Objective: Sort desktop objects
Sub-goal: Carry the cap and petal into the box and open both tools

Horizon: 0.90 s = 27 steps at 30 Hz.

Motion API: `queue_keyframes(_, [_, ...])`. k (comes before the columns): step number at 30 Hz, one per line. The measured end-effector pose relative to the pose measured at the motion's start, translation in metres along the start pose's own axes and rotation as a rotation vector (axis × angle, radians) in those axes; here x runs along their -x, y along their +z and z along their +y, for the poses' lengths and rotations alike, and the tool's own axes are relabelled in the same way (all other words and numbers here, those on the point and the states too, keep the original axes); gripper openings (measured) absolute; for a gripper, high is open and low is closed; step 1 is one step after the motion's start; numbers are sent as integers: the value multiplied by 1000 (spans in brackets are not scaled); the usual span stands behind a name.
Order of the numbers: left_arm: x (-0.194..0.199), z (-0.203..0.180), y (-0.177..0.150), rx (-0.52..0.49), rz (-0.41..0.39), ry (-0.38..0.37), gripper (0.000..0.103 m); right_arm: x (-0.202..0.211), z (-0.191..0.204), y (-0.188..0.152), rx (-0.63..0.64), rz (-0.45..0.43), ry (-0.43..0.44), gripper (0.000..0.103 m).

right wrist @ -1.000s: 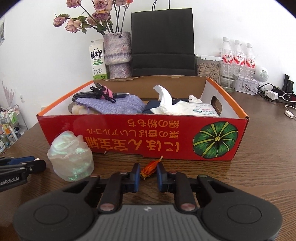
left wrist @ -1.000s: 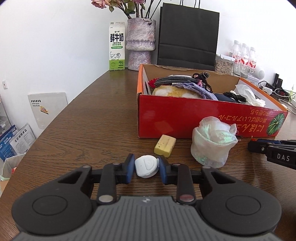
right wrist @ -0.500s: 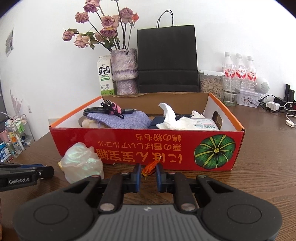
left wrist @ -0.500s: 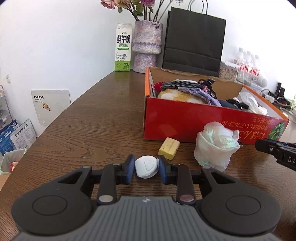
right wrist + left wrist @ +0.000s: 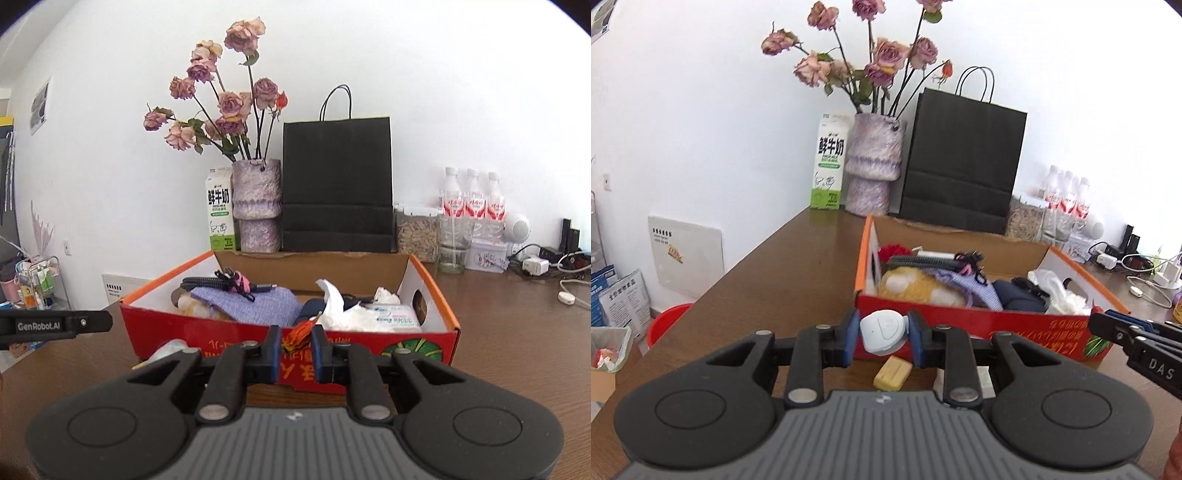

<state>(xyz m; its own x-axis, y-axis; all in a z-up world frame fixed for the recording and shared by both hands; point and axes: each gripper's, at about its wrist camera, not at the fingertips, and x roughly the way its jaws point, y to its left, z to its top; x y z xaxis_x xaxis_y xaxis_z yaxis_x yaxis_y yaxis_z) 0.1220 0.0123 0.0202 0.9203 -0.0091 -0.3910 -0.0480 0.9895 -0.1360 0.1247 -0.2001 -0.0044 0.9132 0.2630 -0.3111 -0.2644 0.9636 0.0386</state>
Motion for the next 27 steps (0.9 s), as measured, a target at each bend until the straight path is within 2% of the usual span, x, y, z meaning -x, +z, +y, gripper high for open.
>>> queue_keyframes(7, [-16, -43, 37, -48, -92, -51, 29, -16, -8, 33, 14, -67, -23, 15])
queue_keyframes(15, [-64, -87, 69, -67, -134, -57, 29, -64, -31, 65, 1, -85, -54, 15])
queue_keyframes(20, [-108, -103, 78, -76, -98, -4, 29, -99, -50, 70, 1, -70, -70, 15])
queue_keyframes(23, [-133, -107, 71, -91, -58, 22, 29, -118, -61, 66, -27, -35, -66, 15])
queue_keyframes(27, [-147, -106, 58, -116, -17, 38, 29, -126, -68, 58, -59, -4, -63, 15])
